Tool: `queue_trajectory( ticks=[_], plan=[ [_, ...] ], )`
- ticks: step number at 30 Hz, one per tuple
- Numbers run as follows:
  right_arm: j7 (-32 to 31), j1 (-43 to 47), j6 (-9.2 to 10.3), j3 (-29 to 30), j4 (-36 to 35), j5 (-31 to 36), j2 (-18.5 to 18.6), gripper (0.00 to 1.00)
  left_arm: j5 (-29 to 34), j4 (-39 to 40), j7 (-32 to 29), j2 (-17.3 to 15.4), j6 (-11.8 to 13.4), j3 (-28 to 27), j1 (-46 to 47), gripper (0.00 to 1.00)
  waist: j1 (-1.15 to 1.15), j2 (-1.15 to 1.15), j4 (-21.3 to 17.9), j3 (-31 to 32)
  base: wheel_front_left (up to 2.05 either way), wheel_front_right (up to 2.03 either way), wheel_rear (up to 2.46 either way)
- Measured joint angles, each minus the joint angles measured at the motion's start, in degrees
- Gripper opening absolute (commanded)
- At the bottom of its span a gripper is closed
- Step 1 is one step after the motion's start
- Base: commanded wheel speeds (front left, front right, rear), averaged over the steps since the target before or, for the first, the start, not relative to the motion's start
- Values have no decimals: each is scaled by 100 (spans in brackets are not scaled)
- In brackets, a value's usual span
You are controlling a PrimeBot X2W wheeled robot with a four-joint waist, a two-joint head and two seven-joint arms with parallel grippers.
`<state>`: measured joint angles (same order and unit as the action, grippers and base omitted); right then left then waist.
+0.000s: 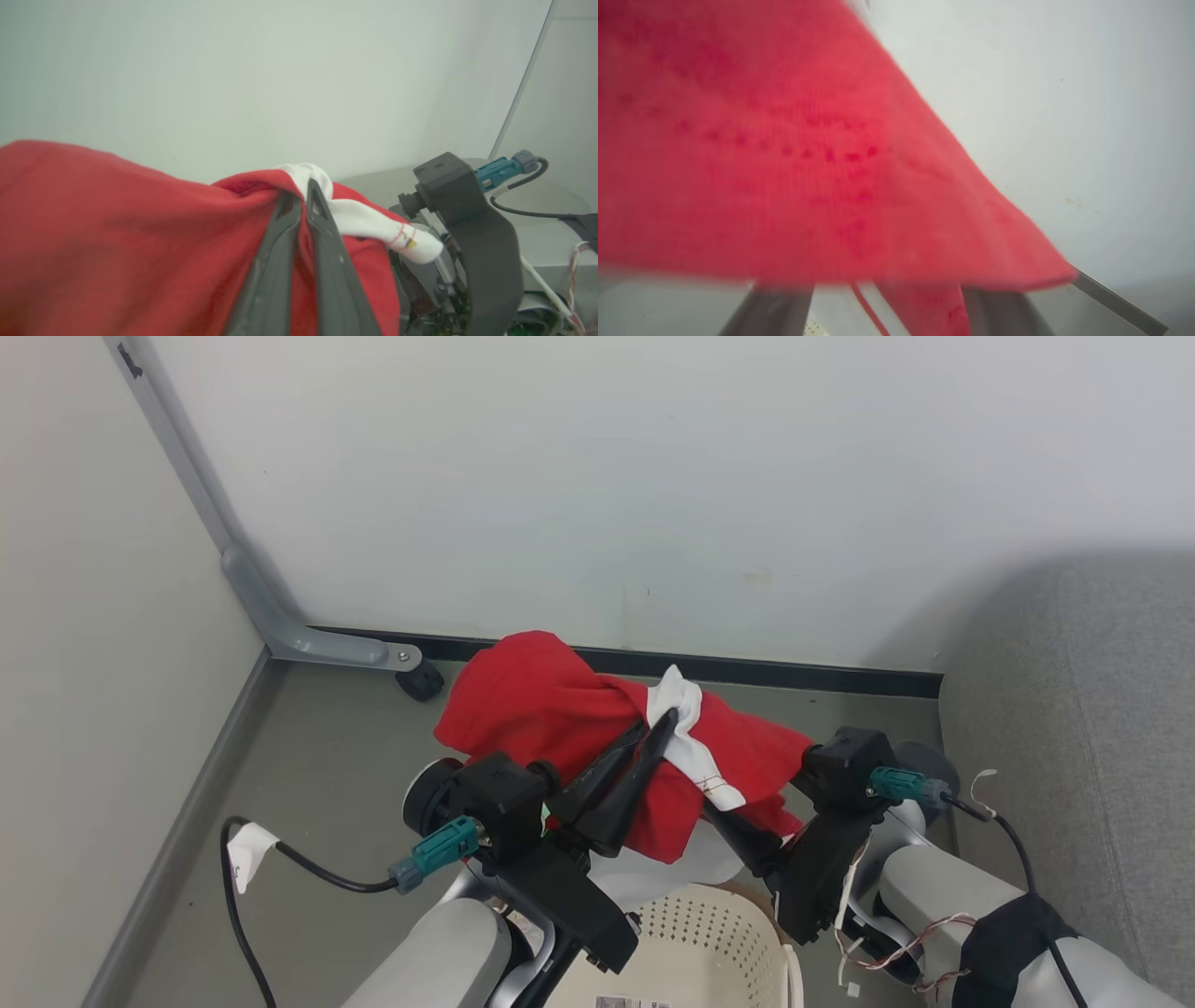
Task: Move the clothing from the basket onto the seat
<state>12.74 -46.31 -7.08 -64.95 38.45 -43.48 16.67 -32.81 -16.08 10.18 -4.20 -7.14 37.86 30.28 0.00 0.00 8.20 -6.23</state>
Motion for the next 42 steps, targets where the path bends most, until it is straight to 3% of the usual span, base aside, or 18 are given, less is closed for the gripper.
queue_trajectory(
  ticks=[12,22,23,24,42],
  plan=[
    [99,-201,0,2,568,-372,-190,100,-98,-12,-8,-10,0,37,8,0,0,0,43,-68,0,0,0],
    [149,-404,0,-374,594,-447,-281,100,-202,-43,-7,-24,0,103,97,0,1,0,45,-75,0,0,0],
    [151,-407,0,-414,588,-448,-283,25,-202,-44,-7,-23,0,103,106,0,0,0,44,-72,0,0,0],
    [152,-414,0,-446,588,-450,-287,0,-203,-47,-7,-23,0,105,107,0,0,0,43,-68,0,0,0],
    [152,-318,0,-427,172,-784,-129,0,-229,-190,36,-152,12,-25,80,0,0,0,-86,-40,0,0,0]
  ],
)
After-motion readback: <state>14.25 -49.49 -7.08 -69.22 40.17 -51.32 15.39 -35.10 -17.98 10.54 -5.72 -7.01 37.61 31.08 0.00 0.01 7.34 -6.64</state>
